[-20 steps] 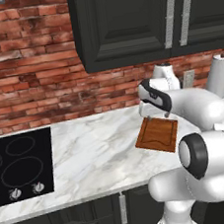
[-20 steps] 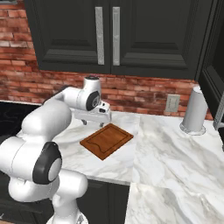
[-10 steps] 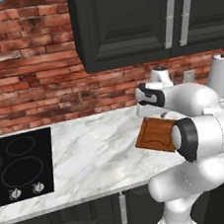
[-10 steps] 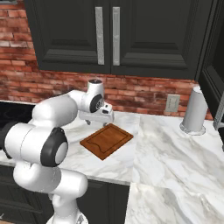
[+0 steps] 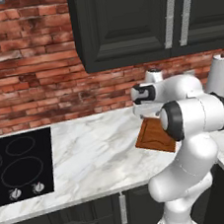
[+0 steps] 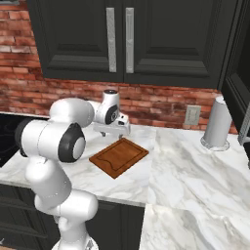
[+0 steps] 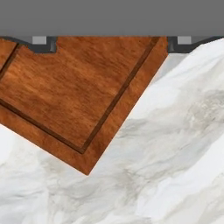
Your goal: Move the cutting board and knife to the sink. Then move spray from the cabinet to the counter.
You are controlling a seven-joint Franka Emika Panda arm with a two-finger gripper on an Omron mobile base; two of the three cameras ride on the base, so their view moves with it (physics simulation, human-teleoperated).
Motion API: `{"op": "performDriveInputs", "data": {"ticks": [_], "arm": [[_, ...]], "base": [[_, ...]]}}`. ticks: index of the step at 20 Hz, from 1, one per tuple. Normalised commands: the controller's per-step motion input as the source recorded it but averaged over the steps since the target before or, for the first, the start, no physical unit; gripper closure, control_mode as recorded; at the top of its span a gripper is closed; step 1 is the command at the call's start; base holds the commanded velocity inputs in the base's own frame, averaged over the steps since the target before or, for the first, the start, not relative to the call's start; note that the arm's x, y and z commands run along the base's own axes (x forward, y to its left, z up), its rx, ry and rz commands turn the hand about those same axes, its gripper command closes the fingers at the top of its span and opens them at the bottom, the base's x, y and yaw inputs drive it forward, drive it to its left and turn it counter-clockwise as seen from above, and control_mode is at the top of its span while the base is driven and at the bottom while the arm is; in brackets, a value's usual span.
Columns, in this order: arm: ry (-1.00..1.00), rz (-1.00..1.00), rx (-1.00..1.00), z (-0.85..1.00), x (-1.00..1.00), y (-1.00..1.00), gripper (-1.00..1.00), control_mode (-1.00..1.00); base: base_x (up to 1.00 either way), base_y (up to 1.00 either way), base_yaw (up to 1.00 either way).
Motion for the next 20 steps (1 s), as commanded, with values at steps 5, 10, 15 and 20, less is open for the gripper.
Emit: {"op": "performDriveInputs", "data": {"ticks": [5,10,15,20], "arm": [[0.00,0.00,0.00,-0.17,0.46,-0.12,-1.00,-1.00],[0.00,0.01,0.00,-0.19,0.38,-0.18,-1.00,-1.00],[0.00,0.01,0.00,-0.25,0.40,-0.13,-1.00,-1.00],[0.00,0.01,0.00,-0.33,0.40,-0.03,-1.00,-1.00]], "base": [[0.00,0.00,0.00],[0.00,0.00,0.00],[0.00,0.00,0.00],[0.00,0.00,0.00]]}}
